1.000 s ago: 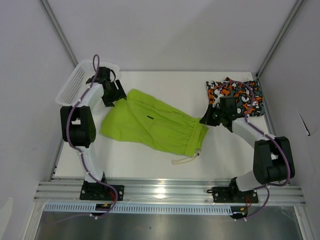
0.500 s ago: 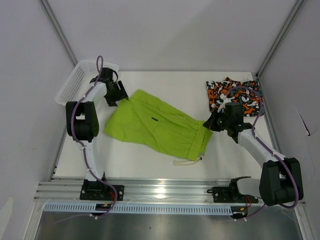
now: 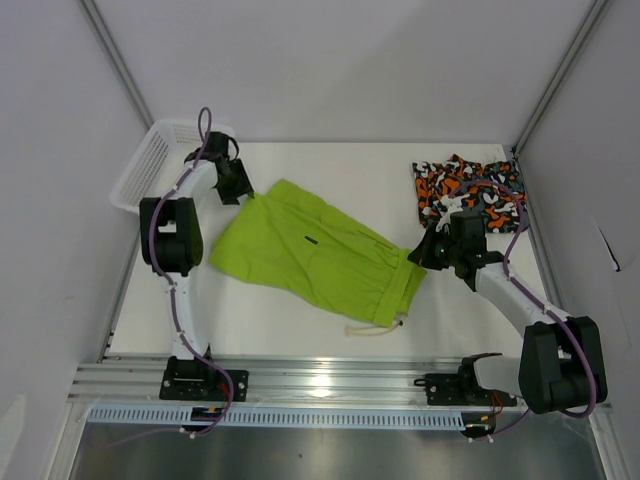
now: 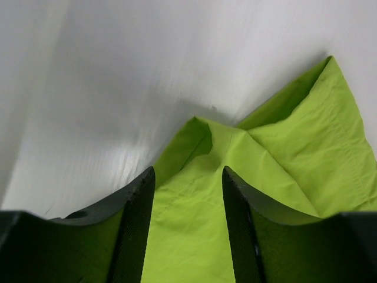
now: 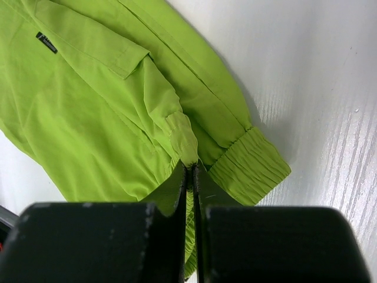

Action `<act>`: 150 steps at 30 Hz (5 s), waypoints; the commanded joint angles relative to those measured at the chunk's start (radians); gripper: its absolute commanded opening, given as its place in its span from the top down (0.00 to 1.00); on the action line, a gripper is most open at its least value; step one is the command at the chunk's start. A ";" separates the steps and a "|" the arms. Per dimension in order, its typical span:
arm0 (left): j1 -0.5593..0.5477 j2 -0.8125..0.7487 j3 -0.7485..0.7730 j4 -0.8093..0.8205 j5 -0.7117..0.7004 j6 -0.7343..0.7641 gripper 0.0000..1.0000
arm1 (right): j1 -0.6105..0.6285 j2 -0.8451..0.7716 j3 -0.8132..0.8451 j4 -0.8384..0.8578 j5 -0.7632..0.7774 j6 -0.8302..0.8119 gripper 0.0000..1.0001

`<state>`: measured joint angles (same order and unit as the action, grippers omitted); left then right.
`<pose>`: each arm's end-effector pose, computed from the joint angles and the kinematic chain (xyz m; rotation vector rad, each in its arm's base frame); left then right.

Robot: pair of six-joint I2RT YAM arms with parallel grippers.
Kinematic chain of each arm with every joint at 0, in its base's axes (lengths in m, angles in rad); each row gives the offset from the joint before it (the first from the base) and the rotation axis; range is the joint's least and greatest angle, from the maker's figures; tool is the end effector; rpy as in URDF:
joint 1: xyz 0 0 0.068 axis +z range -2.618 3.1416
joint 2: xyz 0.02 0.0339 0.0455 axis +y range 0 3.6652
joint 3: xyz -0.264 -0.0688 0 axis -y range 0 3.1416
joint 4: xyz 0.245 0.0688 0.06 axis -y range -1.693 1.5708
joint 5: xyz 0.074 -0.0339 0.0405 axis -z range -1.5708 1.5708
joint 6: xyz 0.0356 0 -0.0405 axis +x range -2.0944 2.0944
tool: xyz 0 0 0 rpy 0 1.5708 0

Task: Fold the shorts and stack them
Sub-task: Fold the shorts

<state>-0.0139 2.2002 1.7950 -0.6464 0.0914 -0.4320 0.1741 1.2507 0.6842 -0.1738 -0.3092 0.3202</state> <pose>0.4784 -0.0099 0.1904 -0.5169 2.5911 -0.2730 0.2498 0.0549 0.2104 0.0104 2.3451 0.6059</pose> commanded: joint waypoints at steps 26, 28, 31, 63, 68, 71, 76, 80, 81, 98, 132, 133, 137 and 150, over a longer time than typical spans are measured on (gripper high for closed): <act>0.008 -0.207 -0.140 0.063 0.130 -0.001 1.00 | -0.070 -0.094 -0.037 0.060 -0.050 0.060 1.00; 0.011 -0.235 -0.157 0.065 0.140 -0.007 1.00 | -0.074 -0.106 -0.037 0.056 -0.053 0.063 1.00; 0.011 -0.283 -0.171 0.065 0.142 -0.014 1.00 | -0.082 -0.111 -0.035 0.045 -0.056 0.065 1.00; 0.011 -0.073 -0.180 0.056 0.076 0.064 0.41 | -0.111 -0.054 -0.074 0.105 -0.123 0.083 1.00; 0.002 -0.054 -0.166 0.047 0.062 0.079 0.41 | -0.111 -0.057 -0.071 0.102 -0.128 0.083 1.00; -0.004 -0.040 -0.148 0.034 0.056 0.087 0.44 | -0.111 -0.057 -0.071 0.102 -0.130 0.083 1.00; -0.044 -0.034 -0.120 0.008 -0.067 0.085 0.46 | -0.111 -0.059 -0.069 0.102 -0.133 0.083 1.00; -0.047 -0.019 -0.102 -0.002 -0.073 0.088 0.62 | -0.111 -0.060 -0.068 0.100 -0.134 0.083 1.00; -0.047 -0.017 -0.102 -0.002 -0.071 0.090 0.71 | -0.113 -0.060 -0.068 0.100 -0.134 0.083 1.00; -0.052 -0.152 -0.171 0.040 -0.042 0.087 1.00 | -0.114 -0.039 -0.061 0.099 -0.128 0.080 1.00; 0.011 -0.520 -0.407 0.212 0.007 -0.073 1.00 | -0.202 -0.215 -0.202 0.117 -0.062 0.253 1.00; 0.011 -0.525 -0.410 0.214 0.002 -0.073 1.00 | -0.205 -0.217 -0.213 0.119 -0.062 0.261 1.00; 0.011 -0.516 -0.414 0.218 0.002 -0.070 1.00 | -0.214 -0.194 -0.233 0.140 -0.067 0.275 1.00; 0.011 -0.507 -0.428 0.237 0.010 -0.076 1.00 | -0.245 -0.154 -0.250 0.192 -0.139 0.283 1.00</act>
<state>-0.0132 1.7363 1.3621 -0.4541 0.1150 -0.4980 -0.0616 1.1019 0.4385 -0.0414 -0.4229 0.6025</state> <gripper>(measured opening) 0.002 0.020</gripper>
